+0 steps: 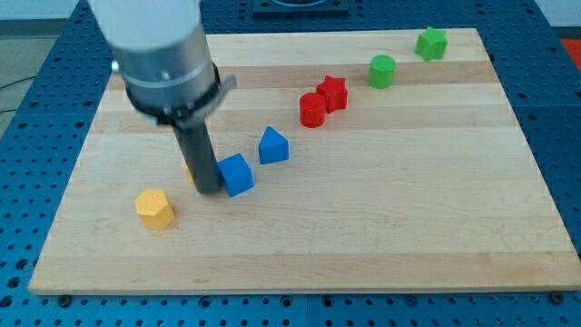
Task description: Move the yellow heart diagonally towards the top left of the blue triangle
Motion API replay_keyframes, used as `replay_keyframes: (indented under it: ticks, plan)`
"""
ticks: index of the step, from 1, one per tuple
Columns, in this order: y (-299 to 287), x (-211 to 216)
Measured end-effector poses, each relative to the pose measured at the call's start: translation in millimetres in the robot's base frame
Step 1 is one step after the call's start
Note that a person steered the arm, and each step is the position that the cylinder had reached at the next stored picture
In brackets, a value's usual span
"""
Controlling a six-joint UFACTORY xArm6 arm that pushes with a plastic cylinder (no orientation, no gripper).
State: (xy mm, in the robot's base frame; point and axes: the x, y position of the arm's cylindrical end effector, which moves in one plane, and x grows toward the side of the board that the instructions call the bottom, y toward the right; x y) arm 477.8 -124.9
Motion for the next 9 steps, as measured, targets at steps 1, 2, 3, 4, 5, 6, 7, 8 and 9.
replay_keyframes:
  ticks: [1,2,3,4,5,6,7,8,9]
  plan:
    - [-1.1,-31.4]
    - [9.0,14.2]
    - [-22.8,-8.7]
    - [-37.3,-35.2]
    - [-13.6,-66.7]
    - [-34.2,-101.5]
    - [-61.7,-98.7]
    - [-80.8,-108.5]
    - [-79.7,-146.1]
